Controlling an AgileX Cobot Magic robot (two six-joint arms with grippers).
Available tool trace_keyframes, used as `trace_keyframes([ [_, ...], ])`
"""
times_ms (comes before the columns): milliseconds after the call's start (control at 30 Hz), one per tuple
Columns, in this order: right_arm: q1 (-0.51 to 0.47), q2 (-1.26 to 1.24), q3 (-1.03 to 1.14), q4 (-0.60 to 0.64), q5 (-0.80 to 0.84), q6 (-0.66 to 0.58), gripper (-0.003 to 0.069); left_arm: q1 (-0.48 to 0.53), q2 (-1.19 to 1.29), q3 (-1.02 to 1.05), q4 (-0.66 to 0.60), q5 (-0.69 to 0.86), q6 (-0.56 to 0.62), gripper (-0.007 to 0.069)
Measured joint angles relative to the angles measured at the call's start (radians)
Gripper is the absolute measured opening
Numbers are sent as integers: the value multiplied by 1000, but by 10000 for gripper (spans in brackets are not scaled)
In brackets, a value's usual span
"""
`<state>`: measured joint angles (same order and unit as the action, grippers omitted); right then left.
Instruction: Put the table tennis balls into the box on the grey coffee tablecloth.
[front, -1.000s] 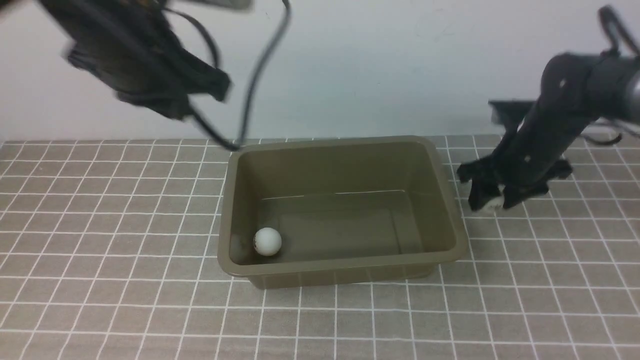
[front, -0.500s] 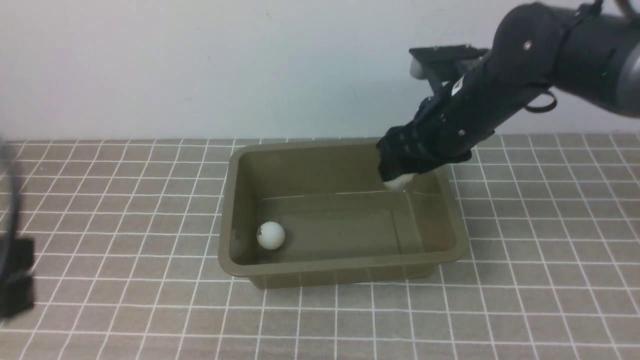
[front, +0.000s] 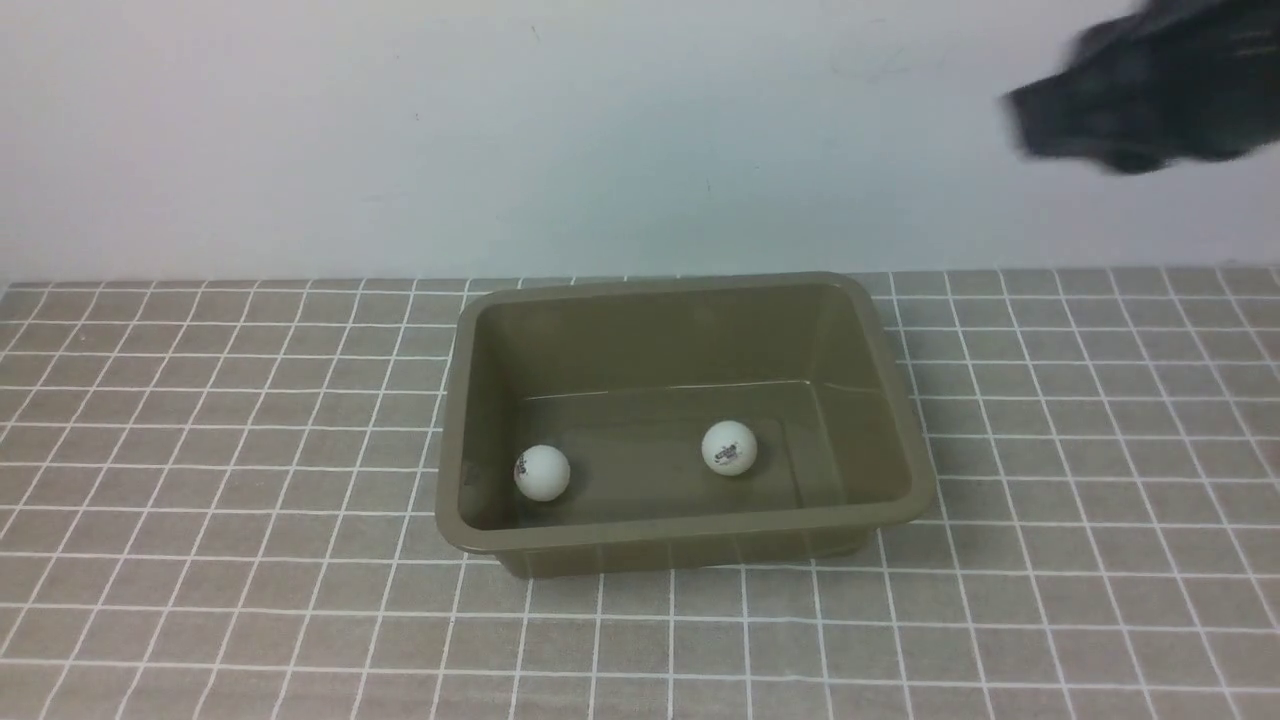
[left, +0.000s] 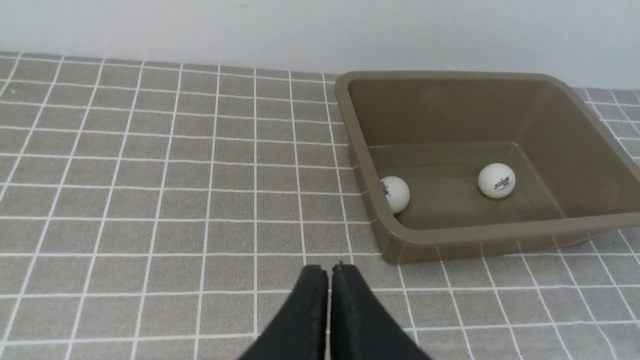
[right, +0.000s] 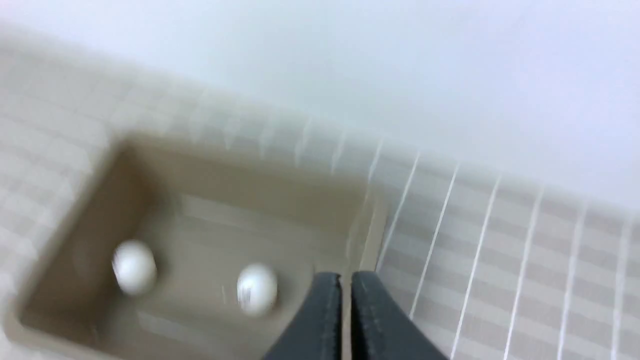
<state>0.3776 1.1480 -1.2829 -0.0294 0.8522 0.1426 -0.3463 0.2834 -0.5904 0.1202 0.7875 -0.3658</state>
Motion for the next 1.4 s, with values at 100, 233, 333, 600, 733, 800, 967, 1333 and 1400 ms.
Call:
trace_keyframes([
  [100,0,-319,298,-15,-254,37,-10,0,0,0,2,-34,0,-5],
  [233,0,-629,601,-17,-558,46,-13,0,0,0,2,-63,6,-5],
  [333,0,-845,813,-17,-687,48,-13,0,1,0,4,-63,7,-5],
  [600,0,-1115,972,-44,-741,47,-13,0,8,29,6,-71,7,-5],
  [733,0,-1161,993,-46,-717,47,-13,0,9,31,1,-83,8,-5],
  [800,0,-1161,997,-47,-690,47,-13,0,9,31,6,-85,8,-5],
  [967,0,-1161,999,-47,-621,47,-13,0,9,32,3,-86,8,-5],
  [1333,0,-1161,999,-47,-583,47,-13,0,9,32,2,-86,8,-5],
  [1400,0,-1161,999,-47,-581,47,-13,0,10,32,14,-86,15,-5],
])
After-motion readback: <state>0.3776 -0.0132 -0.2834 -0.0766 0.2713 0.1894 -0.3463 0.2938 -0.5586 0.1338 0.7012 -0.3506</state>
